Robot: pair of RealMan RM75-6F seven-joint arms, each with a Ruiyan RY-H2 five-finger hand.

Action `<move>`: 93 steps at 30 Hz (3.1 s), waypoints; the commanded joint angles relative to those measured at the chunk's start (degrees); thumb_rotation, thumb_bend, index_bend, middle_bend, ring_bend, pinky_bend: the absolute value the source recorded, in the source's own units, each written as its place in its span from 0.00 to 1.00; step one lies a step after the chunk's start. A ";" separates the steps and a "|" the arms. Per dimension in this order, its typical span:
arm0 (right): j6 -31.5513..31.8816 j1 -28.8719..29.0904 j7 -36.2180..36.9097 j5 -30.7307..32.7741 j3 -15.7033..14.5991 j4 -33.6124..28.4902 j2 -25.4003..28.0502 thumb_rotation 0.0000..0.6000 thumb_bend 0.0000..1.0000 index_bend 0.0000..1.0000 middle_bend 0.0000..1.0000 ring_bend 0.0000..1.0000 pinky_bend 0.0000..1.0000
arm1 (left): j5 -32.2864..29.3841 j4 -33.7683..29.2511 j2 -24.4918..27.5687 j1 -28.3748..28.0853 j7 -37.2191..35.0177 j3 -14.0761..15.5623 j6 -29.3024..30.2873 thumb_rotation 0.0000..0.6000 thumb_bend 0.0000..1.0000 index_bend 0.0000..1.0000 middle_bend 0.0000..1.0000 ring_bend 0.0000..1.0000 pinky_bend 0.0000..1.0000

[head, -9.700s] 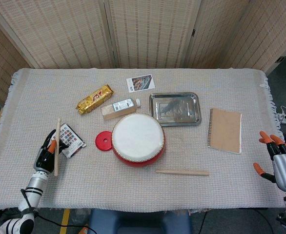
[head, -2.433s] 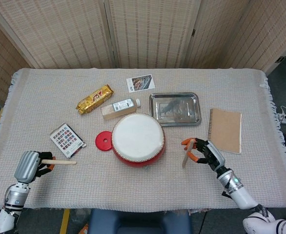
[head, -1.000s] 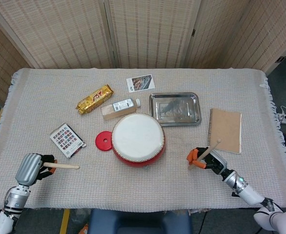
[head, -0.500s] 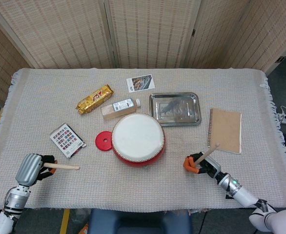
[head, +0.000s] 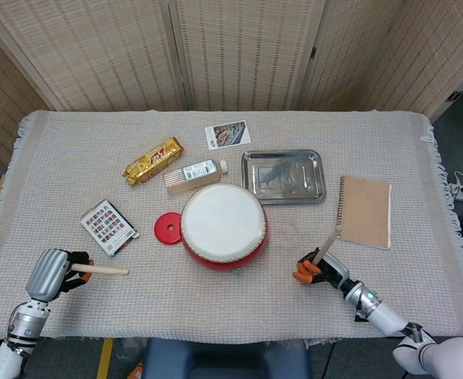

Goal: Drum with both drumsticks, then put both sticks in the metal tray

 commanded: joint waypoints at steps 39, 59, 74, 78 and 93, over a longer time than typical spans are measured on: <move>-38.24 21.22 -88.96 24.93 7.16 -60.99 48.44 1.00 0.87 1.00 1.00 1.00 1.00 | 1.55 0.20 3.65 -5.28 4.94 -0.99 -5.13 1.00 0.75 0.97 1.00 1.00 1.00; -23.03 44.27 -140.97 74.83 5.22 -63.41 38.23 1.00 0.81 1.00 1.00 0.93 0.95 | -5.38 -6.53 7.45 -17.92 15.86 -7.16 -21.55 1.00 0.75 0.97 1.00 1.00 1.00; -18.72 50.79 -149.40 87.17 9.82 -54.42 25.30 1.00 0.81 1.00 1.00 0.93 0.95 | -26.26 -8.98 3.48 -24.96 32.52 -12.96 -29.32 1.00 0.75 0.97 1.00 1.00 1.00; -17.61 50.63 -149.05 86.59 11.52 -53.38 25.42 1.00 0.81 1.00 1.00 0.93 0.95 | -30.95 -8.41 1.49 -27.06 37.08 -13.16 -30.11 1.00 0.75 0.97 1.00 1.00 1.00; -11.33 52.78 -165.16 87.65 6.92 -48.68 17.76 1.00 0.81 1.00 1.00 0.93 0.95 | -41.77 -8.01 -4.13 -32.72 49.95 -12.38 -27.39 1.00 0.75 0.96 1.00 1.00 1.00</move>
